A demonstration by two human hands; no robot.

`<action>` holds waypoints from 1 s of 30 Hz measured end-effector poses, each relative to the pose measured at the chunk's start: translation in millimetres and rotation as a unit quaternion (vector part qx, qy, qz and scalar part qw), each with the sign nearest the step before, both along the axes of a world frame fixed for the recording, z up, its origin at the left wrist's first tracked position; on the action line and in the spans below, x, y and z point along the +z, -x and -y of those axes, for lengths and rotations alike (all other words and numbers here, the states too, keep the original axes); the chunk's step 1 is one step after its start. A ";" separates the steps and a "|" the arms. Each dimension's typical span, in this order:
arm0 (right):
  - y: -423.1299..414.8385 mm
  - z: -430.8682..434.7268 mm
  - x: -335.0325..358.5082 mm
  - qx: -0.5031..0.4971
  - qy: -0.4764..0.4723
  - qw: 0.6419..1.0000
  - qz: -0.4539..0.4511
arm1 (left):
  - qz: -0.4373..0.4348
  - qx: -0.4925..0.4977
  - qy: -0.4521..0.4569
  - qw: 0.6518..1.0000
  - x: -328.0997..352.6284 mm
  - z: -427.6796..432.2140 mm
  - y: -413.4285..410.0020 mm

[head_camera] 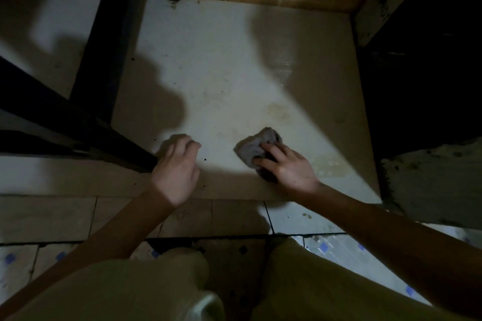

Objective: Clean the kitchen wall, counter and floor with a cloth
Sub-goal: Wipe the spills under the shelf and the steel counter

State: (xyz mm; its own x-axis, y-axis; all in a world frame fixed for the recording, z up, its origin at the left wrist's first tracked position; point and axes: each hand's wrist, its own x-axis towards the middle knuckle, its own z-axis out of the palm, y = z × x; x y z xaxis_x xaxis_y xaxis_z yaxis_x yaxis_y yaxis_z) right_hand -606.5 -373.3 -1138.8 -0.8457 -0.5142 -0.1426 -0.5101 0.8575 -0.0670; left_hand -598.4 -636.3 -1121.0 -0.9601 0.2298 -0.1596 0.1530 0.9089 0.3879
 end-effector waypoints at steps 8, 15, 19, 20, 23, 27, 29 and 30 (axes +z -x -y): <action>-19.3 -77.1 10.5 -0.232 0.018 0.972 0.032 | -0.017 -0.019 0.013 1.000 -0.3 -23.7 6.8; -31.9 -96.0 5.8 -0.341 0.044 0.939 0.018 | -0.019 -0.034 0.013 0.999 -2.5 -33.4 11.3; -29.0 -78.2 4.2 -0.321 0.044 0.946 0.022 | -0.015 -0.036 0.006 0.999 -5.7 -30.4 17.0; -27.9 -71.5 4.3 -0.304 0.044 0.951 0.029 | -0.016 -0.035 0.005 0.999 -6.0 -28.7 18.0; -20.6 -41.2 9.1 -0.222 0.055 0.973 0.040 | -0.017 -0.019 0.005 1.000 -4.5 -23.7 20.0; -11.7 12.4 12.4 -0.117 0.045 0.987 0.105 | -0.029 -0.011 0.000 1.000 -5.2 -15.3 18.4; -12.9 32.9 12.2 -0.038 0.054 0.994 0.089 | -0.029 -0.005 -0.004 1.000 -6.8 -10.4 17.0; -14.1 38.7 12.3 -0.009 0.058 0.995 0.078 | -0.026 -0.002 -0.007 1.000 -7.6 -9.0 16.4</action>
